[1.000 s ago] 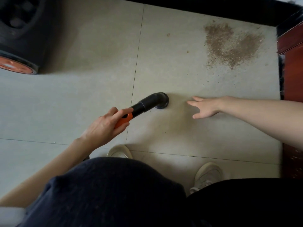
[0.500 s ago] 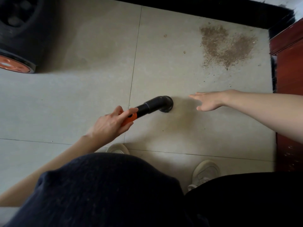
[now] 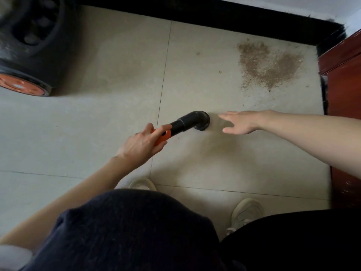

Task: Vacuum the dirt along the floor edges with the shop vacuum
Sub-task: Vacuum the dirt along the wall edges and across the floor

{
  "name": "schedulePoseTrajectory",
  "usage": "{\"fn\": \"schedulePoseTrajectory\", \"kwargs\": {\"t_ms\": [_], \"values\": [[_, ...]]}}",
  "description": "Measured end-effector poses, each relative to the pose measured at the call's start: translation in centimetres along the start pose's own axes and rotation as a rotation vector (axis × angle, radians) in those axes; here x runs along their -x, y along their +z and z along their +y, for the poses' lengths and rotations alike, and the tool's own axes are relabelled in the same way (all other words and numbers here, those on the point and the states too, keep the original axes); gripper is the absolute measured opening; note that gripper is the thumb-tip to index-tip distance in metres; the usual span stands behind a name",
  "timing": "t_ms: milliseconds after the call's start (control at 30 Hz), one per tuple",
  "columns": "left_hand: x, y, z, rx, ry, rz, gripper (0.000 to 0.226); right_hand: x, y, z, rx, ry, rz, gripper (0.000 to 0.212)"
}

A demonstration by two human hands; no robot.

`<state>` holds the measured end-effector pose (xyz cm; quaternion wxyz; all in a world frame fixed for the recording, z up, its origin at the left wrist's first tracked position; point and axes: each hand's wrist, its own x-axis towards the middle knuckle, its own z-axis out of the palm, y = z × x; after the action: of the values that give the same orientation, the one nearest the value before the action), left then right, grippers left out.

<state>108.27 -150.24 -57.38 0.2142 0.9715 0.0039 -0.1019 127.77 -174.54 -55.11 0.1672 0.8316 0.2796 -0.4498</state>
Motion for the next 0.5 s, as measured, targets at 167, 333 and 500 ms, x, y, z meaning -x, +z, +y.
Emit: {"fn": "schedulePoseTrajectory", "kwargs": {"t_ms": [167, 333, 500], "values": [[-5.5, -1.9, 2.2, 0.111, -0.041, 0.042, 0.049, 1.4, -0.4, 0.7, -0.039, 0.000, 0.062, 0.066], [-11.9, -5.0, 5.7, 0.264, -0.020, 0.133, 0.049, 2.5, -0.9, 2.3, -0.220, -0.035, 0.279, 0.062], [-18.0, -8.1, 10.0, 0.451, -0.011, 0.243, 0.047, 2.9, -2.4, 1.9, -0.749, -0.125, 0.451, 0.063]]}}
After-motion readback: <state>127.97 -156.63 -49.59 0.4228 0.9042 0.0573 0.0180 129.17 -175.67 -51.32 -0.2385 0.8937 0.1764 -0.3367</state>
